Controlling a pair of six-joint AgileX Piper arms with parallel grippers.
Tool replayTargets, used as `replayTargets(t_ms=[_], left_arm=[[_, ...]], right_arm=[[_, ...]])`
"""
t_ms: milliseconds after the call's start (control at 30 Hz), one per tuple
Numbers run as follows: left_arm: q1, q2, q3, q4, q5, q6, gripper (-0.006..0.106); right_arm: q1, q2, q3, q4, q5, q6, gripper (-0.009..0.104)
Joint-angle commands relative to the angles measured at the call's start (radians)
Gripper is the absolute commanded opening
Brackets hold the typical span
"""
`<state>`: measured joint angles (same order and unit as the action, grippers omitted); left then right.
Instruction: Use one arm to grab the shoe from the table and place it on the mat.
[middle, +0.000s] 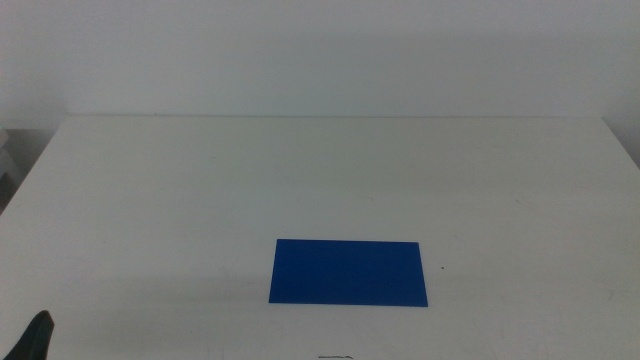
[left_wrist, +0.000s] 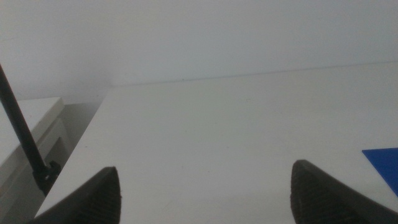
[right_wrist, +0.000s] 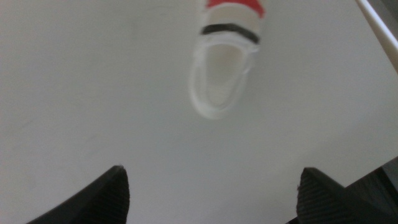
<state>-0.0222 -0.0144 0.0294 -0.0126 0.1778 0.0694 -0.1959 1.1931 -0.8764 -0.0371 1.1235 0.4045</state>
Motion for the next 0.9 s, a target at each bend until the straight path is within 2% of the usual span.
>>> replayTargets(t_ms=[0,133,367,733,867], left_arm=[[-0.005,-0.019,-0.003,-0.009,-0.082,-0.015,0.094],[-0.005,-0.019,-0.003,-0.009,-0.082,-0.015,0.094],[-0.005,-0.019,-0.003,-0.009,-0.082,-0.015,0.094],[-0.005,-0.019,-0.003,-0.009,-0.082,-0.015,0.094],[-0.005,-0.019,-0.003,-0.009,-0.082,-0.015,0.094]], right_arm=[[-0.075,0.035,-0.032,0.010,-0.028,-0.063,0.094],[-0.144,0.112,-0.032,0.037,-0.090,-0.082,0.094],[-0.154,0.241,-0.032,0.037,-0.195,-0.026,0.094],[-0.158,0.392,-0.033,-0.010,-0.315,0.016,0.094],[-0.158,0.439,-0.034,-0.024,-0.343,0.020,0.089]])
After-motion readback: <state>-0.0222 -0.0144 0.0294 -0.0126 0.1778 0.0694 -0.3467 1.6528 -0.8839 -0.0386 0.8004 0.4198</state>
